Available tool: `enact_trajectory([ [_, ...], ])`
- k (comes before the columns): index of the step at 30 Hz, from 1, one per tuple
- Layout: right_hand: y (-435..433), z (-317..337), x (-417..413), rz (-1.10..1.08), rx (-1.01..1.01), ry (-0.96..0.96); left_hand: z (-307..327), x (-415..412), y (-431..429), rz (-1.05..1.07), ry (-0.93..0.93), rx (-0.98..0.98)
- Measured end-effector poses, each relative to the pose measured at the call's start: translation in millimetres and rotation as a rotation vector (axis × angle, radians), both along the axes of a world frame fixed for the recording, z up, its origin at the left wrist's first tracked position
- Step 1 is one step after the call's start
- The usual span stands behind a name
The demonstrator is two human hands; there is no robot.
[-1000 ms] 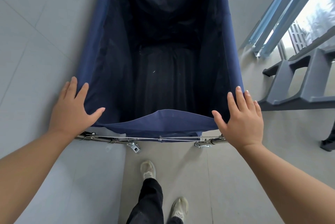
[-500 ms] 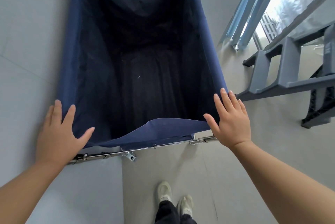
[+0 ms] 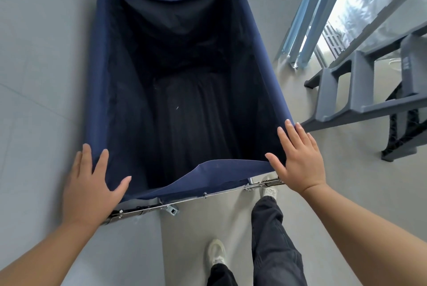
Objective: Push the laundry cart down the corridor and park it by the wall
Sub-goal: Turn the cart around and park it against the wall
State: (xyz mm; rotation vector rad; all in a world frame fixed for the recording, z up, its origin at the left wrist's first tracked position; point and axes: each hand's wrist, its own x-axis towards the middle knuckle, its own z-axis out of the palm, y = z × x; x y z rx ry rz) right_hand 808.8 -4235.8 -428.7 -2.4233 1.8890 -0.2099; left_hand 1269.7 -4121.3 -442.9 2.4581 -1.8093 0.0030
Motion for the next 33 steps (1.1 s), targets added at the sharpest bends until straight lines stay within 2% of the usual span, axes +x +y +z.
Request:
enact_trajectory([
  [33, -2, -6, -3, 0.026, 0.019, -0.015, 4, 2, -5, -0.006, 0.035, 0.122],
])
